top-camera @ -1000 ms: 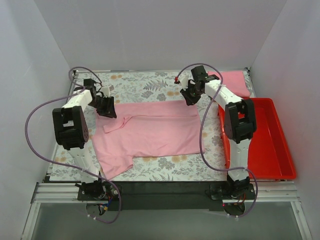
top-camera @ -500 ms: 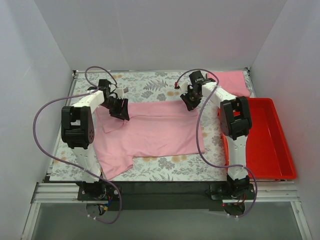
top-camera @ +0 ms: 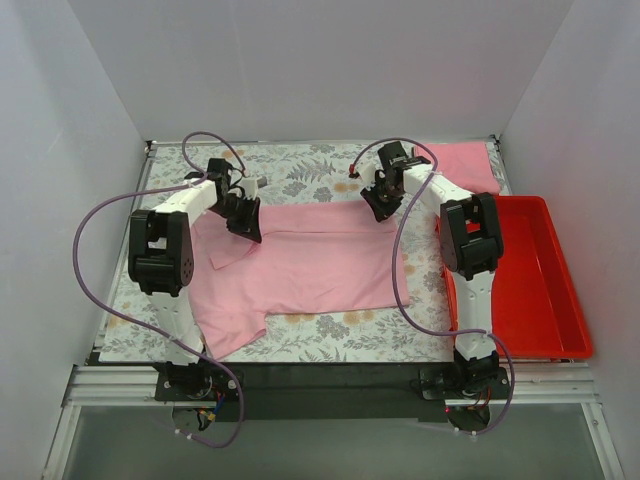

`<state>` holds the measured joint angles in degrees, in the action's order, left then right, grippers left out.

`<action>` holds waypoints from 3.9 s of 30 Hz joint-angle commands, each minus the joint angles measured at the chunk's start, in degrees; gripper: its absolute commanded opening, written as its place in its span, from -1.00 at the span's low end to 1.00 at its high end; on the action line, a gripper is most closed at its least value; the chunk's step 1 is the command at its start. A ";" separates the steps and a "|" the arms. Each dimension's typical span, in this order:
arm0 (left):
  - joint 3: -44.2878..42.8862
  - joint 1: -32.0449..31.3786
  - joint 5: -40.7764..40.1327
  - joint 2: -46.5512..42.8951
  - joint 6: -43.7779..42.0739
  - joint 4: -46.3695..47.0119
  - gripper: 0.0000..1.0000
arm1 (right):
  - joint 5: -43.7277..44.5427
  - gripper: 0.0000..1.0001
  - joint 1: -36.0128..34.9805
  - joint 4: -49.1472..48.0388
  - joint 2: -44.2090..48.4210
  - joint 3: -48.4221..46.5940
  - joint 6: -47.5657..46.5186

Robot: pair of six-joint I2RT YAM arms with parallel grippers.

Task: Fold and stack the t-shirts
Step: Fold the tshirt

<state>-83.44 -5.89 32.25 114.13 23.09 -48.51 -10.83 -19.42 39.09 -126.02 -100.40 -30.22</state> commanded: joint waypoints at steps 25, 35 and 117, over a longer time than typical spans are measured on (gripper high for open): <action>-3.49 12.13 -11.67 0.91 2.75 0.87 -0.53 | 7.84 -0.62 -1.85 0.02 -2.38 -4.19 -0.19; -14.80 12.92 -16.00 14.53 3.28 2.99 -0.58 | 14.60 -0.64 -1.32 -4.89 -10.03 -10.25 -1.16; 33.20 11.69 -14.24 -45.66 -53.60 -20.30 -1.00 | 3.53 -0.97 -16.00 1.34 42.51 47.14 -15.39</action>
<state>-42.68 4.64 15.92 69.38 -32.08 -62.19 -4.71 -35.70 36.29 -88.44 -53.34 -43.29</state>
